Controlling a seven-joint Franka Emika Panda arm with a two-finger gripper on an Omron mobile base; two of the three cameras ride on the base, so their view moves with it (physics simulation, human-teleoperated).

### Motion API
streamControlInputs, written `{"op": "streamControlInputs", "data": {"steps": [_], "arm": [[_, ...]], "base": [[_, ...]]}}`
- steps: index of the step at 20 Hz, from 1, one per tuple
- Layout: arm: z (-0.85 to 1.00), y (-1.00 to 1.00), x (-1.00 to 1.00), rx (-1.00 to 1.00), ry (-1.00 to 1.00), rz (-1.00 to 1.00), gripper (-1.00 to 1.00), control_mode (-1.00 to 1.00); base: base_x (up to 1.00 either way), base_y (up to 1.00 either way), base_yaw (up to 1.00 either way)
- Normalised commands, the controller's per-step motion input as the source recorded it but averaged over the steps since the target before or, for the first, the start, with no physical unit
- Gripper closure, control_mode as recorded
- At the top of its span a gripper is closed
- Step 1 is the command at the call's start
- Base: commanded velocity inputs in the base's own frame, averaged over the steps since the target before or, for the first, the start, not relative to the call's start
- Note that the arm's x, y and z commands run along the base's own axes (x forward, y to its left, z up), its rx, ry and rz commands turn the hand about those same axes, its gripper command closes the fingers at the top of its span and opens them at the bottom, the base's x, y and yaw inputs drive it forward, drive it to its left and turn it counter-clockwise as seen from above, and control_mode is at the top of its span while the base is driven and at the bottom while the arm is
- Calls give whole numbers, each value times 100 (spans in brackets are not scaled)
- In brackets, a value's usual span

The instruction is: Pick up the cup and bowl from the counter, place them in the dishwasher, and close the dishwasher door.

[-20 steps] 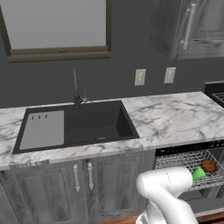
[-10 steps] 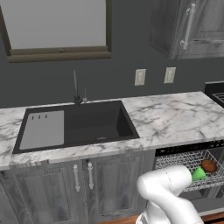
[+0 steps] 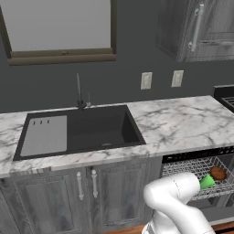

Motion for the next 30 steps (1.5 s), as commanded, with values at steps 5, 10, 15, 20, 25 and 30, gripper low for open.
{"op": "streamControlInputs", "data": {"steps": [5,10,15,20,25,30], "arm": [[-36,-21,34,-1,-9,0,-100,-100],[-22,-10,59,0,-8,-4,-100,-100],[-16,-5,80,-2,-5,-7,-100,-100],[-11,0,99,-2,-7,-5,-100,-100],[-5,0,100,0,-8,-1,-100,-100],[-9,0,93,0,-7,0,-100,-100]], "base": [[0,0,0],[0,0,0],[0,0,0],[0,0,0],[0,0,0],[0,0,0]]}}
